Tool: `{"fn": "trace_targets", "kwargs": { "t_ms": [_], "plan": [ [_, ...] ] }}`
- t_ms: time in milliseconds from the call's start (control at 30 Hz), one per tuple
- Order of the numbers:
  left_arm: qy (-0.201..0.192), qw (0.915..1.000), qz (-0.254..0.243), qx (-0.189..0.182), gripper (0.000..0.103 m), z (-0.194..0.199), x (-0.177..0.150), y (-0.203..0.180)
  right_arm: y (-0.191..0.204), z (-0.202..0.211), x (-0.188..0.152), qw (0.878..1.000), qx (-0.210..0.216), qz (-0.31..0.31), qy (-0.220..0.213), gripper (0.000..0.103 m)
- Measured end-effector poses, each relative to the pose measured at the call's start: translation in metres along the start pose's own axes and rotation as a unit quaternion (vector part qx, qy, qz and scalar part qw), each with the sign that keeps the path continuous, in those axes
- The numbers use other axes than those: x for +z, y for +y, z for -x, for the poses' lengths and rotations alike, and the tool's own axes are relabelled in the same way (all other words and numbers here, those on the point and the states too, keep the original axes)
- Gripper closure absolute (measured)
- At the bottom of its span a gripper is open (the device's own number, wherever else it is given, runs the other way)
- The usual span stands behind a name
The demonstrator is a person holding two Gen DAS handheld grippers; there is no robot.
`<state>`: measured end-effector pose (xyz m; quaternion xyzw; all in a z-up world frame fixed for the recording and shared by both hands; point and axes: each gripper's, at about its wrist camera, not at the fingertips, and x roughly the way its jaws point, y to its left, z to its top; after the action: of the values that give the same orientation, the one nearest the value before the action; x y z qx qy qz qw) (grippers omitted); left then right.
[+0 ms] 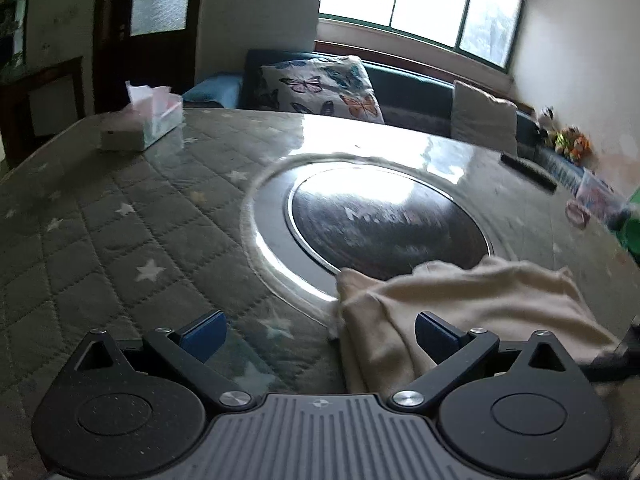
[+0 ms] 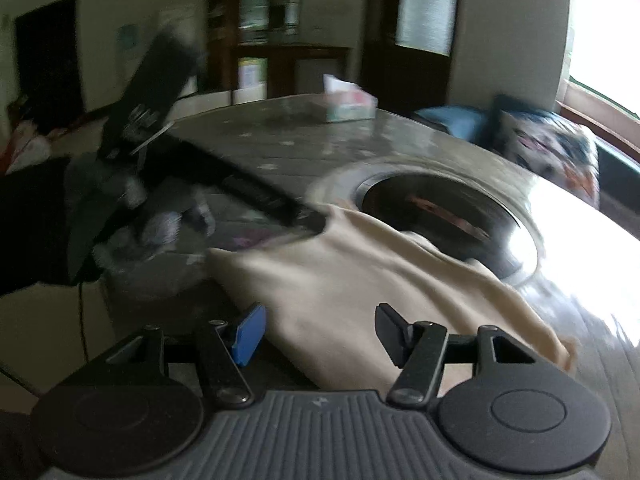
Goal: Fold clothes
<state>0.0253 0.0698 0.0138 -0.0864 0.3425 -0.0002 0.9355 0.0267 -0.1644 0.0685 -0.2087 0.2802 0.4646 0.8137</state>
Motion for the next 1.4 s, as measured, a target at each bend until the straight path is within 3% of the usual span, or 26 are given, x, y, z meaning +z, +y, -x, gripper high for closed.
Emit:
{"fn": "trace_targets", "kwargs": {
  "t_ms": [233,333,433,567,800,1100,1200,1300,1333,1400],
  "plan": [
    [0.02,0.9978,0.059,-0.021,0.023,0.007,0.002,0.027,0.042,-0.026,0.012,0.995,0.016,0.098,0.007,0.05],
    [0.034,0.9952,0.084,-0.037,0.025,0.005,0.001,0.032,0.057,-0.034,0.012,0.991,0.003,0.135,0.01,0.053],
    [0.047,0.9914,0.109,-0.057,0.025,0.001,0.001,0.034,0.065,-0.041,0.01,0.988,-0.018,0.152,0.013,0.069],
    [0.058,0.9852,0.139,-0.081,0.023,-0.002,0.002,0.032,0.056,-0.034,0.013,0.993,-0.016,0.114,0.004,0.085],
    [0.07,0.973,0.194,-0.104,0.018,-0.005,0.002,0.028,0.025,-0.009,0.018,0.999,0.003,0.019,-0.028,0.089],
    [0.091,0.9532,0.244,-0.153,0.021,-0.009,-0.003,0.021,0.013,0.01,0.011,0.999,0.013,-0.009,-0.05,0.09],
    [0.091,0.9505,0.252,-0.158,0.032,-0.009,-0.003,0.021,0.015,0.012,0.007,0.999,0.016,-0.011,-0.051,0.09],
    [0.101,0.9438,0.269,-0.163,0.06,-0.014,-0.007,0.026,0.016,0.015,0.004,0.998,0.019,-0.012,-0.052,0.09],
    [0.106,0.9423,0.274,-0.161,0.073,-0.016,-0.008,0.027,0.017,0.016,0.004,0.998,0.019,-0.012,-0.053,0.09],
    [0.107,0.9402,0.281,-0.16,0.079,-0.018,-0.011,0.029,0.017,0.016,0.004,0.998,0.017,-0.013,-0.053,0.09]
  ]
}}
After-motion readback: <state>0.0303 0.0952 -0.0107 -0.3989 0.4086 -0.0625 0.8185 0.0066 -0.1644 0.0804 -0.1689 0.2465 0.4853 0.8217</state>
